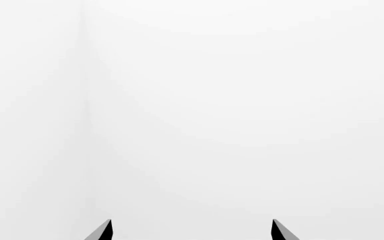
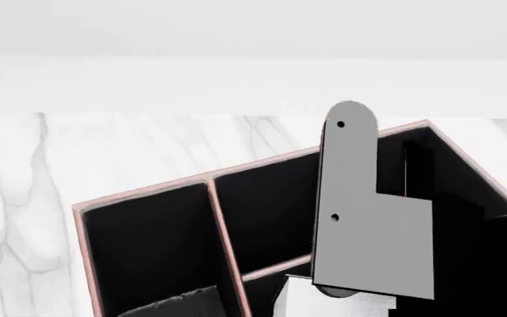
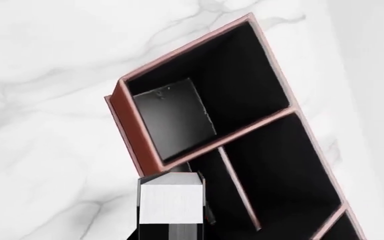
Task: Pick up the book and place it in the front compartment of the caddy.
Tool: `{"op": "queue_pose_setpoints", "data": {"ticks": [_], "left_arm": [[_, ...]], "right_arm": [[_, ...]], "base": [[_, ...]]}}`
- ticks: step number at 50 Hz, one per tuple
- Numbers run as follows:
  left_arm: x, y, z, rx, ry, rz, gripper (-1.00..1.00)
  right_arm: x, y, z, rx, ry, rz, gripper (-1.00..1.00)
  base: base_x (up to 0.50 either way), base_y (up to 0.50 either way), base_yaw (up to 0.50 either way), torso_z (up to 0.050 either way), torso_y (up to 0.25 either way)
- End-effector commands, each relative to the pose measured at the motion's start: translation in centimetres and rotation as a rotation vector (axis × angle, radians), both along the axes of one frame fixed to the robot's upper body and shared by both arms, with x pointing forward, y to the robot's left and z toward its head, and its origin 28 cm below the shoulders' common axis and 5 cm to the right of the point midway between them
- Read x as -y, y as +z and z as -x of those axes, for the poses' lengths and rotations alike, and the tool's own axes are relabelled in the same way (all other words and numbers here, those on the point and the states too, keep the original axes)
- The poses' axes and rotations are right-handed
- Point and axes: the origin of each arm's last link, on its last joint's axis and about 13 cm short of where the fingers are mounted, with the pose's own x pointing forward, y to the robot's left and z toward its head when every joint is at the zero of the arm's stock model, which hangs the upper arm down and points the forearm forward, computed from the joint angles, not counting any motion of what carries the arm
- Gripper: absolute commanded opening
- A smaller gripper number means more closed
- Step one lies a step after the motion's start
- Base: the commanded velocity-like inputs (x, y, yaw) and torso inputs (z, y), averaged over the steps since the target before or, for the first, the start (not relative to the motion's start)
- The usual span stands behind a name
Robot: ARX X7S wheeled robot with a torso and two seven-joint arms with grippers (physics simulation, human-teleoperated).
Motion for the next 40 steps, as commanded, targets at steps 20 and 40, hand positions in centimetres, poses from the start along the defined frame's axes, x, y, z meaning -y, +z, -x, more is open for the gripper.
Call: {"op": "queue_pose_setpoints", "data": {"ticks": [20,40], "left_arm": [[0.0,-0.2,0.0,-0.007,-0.018,0.009,1.00],[0.0,0.0,0.0,-0.003,-0.017,0.008,1.00]], "right_arm": [[-0.5,7.6,0.6,0.217,0.000,-0.034,-1.00],[-0.8,8.2,0.5,0.249,0.010,-0.069,-1.00]], "base": [[0.00,0.00,0.00,0.000,0.001],[0.00,0.00,0.00,0.000,0.001]]}}
